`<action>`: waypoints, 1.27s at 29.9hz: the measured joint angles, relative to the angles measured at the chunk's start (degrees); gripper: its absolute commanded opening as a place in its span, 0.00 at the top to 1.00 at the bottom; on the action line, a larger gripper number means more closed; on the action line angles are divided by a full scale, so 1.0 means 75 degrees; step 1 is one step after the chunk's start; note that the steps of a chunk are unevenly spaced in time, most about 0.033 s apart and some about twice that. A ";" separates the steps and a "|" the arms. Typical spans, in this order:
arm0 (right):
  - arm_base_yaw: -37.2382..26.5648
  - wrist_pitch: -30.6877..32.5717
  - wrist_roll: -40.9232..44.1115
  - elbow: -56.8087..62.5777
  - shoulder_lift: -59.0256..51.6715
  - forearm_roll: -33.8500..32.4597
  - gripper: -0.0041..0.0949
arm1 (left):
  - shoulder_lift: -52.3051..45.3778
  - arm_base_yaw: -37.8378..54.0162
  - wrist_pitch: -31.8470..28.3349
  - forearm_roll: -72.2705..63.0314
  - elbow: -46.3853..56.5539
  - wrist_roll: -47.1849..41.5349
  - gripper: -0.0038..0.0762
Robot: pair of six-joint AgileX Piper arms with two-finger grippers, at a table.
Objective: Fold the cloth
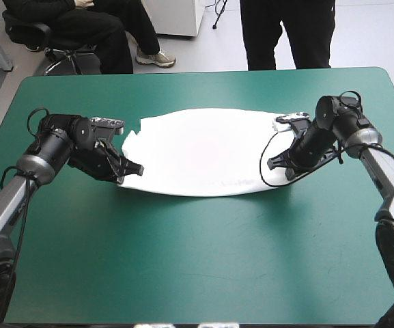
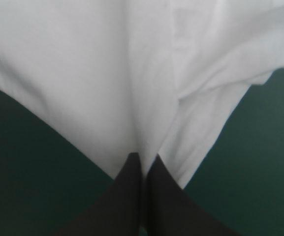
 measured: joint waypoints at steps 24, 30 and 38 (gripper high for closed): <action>0.0000 -0.0116 -0.0320 0.3674 -0.2055 -0.0041 0.96 | -0.1295 -0.0600 -0.0091 -0.0397 0.2859 0.0066 0.96; 0.0000 -0.0131 -0.0335 0.3674 -0.2055 -0.0170 0.75 | -0.1295 -0.0602 -0.0138 -0.0355 0.2859 0.0058 0.66; 0.0000 -0.0104 -0.0328 0.3138 -0.2144 -0.0226 0.38 | -0.1311 -0.0602 0.0351 -0.0238 0.2631 0.0058 0.35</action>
